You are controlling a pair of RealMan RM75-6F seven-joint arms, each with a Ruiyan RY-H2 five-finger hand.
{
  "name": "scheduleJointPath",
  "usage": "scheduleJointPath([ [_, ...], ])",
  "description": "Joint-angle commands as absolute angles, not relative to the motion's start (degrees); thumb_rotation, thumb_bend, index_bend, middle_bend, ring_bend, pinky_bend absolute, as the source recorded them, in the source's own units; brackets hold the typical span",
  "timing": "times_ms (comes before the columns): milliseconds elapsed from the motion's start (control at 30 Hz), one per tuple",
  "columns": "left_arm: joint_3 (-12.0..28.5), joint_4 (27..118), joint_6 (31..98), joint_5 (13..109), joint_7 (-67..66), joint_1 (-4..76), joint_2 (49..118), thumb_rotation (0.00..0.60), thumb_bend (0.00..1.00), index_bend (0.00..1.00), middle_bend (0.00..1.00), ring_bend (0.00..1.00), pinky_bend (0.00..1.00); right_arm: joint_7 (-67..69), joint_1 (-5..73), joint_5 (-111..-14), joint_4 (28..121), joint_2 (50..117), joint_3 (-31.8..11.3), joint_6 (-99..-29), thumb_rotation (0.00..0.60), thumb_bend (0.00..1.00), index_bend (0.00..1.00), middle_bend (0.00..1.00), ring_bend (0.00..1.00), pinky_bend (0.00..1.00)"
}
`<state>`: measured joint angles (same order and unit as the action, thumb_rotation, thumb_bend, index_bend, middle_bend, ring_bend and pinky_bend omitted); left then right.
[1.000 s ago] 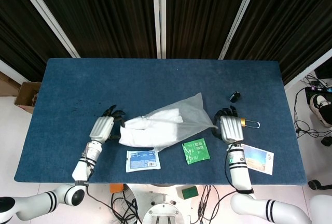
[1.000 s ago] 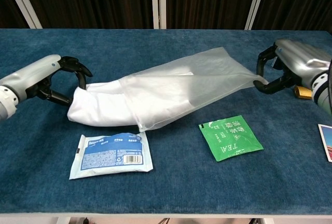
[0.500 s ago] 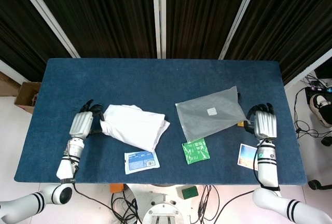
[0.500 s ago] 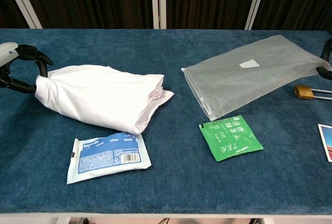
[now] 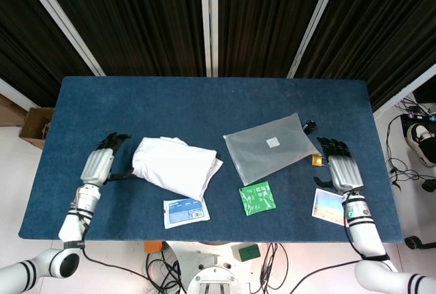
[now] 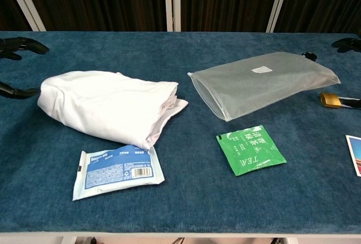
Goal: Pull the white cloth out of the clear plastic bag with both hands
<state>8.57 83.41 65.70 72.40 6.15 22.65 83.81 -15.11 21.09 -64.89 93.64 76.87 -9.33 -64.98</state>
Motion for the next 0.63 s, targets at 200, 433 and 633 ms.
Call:
scheduleJointPath([
  [200,5.68,86.86,77.74,75.22,1.62,13.8,70.54,0.6,0.24,0.2,0.12,0.02,0.11,-7.62,13.56,-77.18,98.67,63.29,-7.43,-77.97,0.6,0.25,0.0,0.16,0.01,0.08],
  [433,1.83,87.54,85.92,79.59,4.44,6.75,65.63,0.6,0.24,0.22,0.12,0.02,0.11,2.18,7.07,-82.23,96.78,59.39,-4.69,-85.7,0.6,0.28,0.02,0.16,0.01,0.08],
  [633,-2.11,90.81,91.62,84.66,5.13,1.61,62.95,0.6,0.24,0.22,0.12,0.02,0.11,8.61,4.28,-86.36,93.56,58.91,-1.88,-87.73,0.6,0.28,0.02,0.16,0.01,0.07],
])
